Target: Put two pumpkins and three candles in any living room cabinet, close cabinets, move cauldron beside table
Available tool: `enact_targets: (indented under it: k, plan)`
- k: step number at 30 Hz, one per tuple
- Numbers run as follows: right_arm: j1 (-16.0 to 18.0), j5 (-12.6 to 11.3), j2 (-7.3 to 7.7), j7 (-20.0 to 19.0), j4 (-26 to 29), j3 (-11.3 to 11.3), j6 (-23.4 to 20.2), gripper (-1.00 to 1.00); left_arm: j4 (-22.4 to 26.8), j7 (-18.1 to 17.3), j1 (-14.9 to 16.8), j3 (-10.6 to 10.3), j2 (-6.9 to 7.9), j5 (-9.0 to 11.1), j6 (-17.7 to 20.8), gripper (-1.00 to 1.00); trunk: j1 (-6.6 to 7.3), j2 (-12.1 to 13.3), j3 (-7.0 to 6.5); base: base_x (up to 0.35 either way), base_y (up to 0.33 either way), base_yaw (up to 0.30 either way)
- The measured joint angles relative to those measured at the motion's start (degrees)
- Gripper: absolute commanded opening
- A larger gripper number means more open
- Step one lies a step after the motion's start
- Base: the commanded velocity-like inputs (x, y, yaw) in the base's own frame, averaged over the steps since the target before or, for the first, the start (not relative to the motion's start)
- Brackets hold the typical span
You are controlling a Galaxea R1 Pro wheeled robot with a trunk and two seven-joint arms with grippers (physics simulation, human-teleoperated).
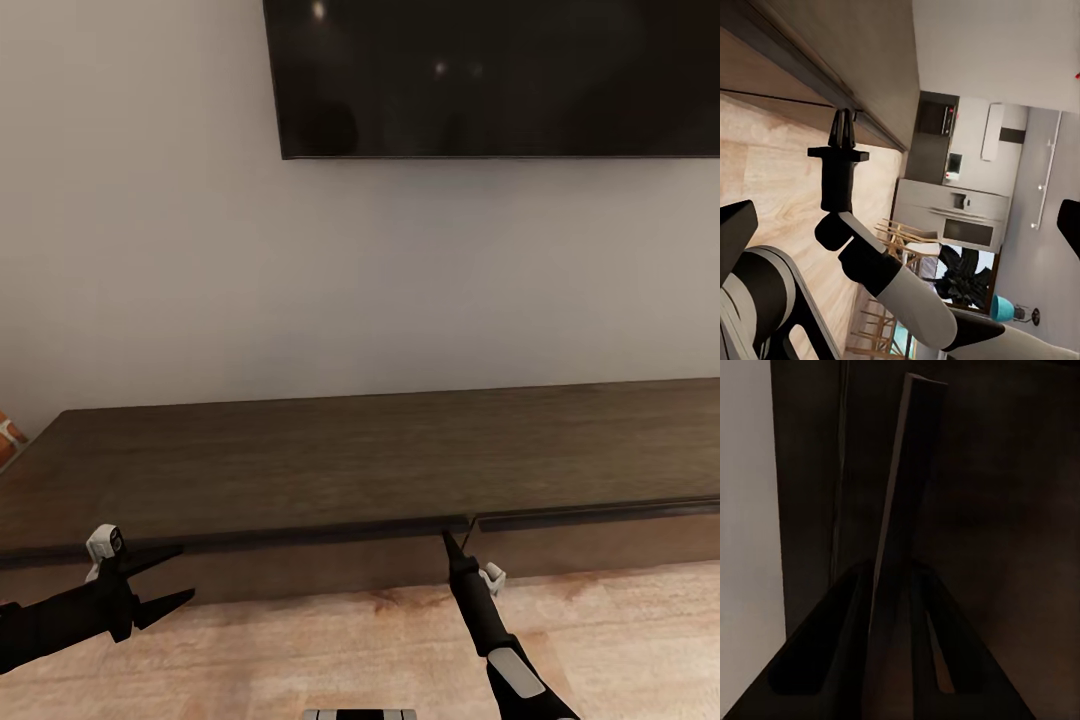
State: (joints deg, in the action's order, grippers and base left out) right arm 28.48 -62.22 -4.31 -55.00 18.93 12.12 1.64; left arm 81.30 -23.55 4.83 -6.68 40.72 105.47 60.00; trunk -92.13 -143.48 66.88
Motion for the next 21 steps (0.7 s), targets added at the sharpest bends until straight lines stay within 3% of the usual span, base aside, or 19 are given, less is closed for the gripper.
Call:
enact_targets:
  k: [21]
  plan:
    - [0.0,-0.4,-0.21,0.1,0.0,0.9,0.0,-1.00,0.0,0.0,0.0,0.0,-0.02,0.0,0.0,1.00,0.00,0.0,-0.01,-0.124,0.000,0.000]
